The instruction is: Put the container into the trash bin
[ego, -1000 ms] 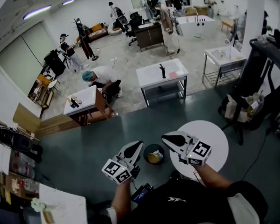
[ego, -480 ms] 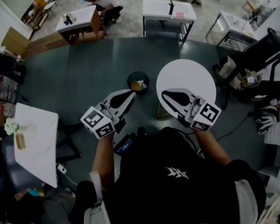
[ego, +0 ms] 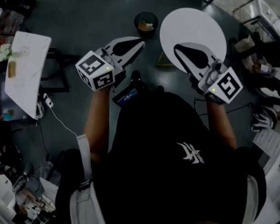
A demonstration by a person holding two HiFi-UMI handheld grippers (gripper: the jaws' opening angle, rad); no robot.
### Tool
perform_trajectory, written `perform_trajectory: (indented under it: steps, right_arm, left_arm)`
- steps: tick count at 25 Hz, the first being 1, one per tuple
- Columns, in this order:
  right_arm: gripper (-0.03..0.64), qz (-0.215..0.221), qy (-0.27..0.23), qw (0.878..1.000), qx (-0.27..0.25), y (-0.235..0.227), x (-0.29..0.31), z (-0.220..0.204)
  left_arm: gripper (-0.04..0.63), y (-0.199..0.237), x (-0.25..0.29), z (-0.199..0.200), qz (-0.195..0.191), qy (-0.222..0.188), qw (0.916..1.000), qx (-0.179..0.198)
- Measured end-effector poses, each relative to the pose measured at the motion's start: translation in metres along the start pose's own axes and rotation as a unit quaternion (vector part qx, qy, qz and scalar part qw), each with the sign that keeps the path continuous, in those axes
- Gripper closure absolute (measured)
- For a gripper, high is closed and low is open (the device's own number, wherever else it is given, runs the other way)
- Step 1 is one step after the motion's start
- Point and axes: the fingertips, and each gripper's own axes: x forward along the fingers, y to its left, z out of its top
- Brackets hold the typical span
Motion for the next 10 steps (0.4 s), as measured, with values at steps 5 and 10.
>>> perform_trajectory:
  steps: [5, 10]
  right_arm:
    - [0.578, 0.006, 0.010, 1.000, 0.007, 0.010, -0.030, -0.009]
    - [0.578, 0.017, 0.003, 1.000, -0.010, 0.009, -0.025, -0.012]
  left_arm:
    - [0.592, -0.025, 0.012, -0.016, 0.002, -0.006, 0.9999, -0.014]
    - [0.592, -0.023, 0.003, -0.013, 0.009, -0.013, 0.9999, -0.001]
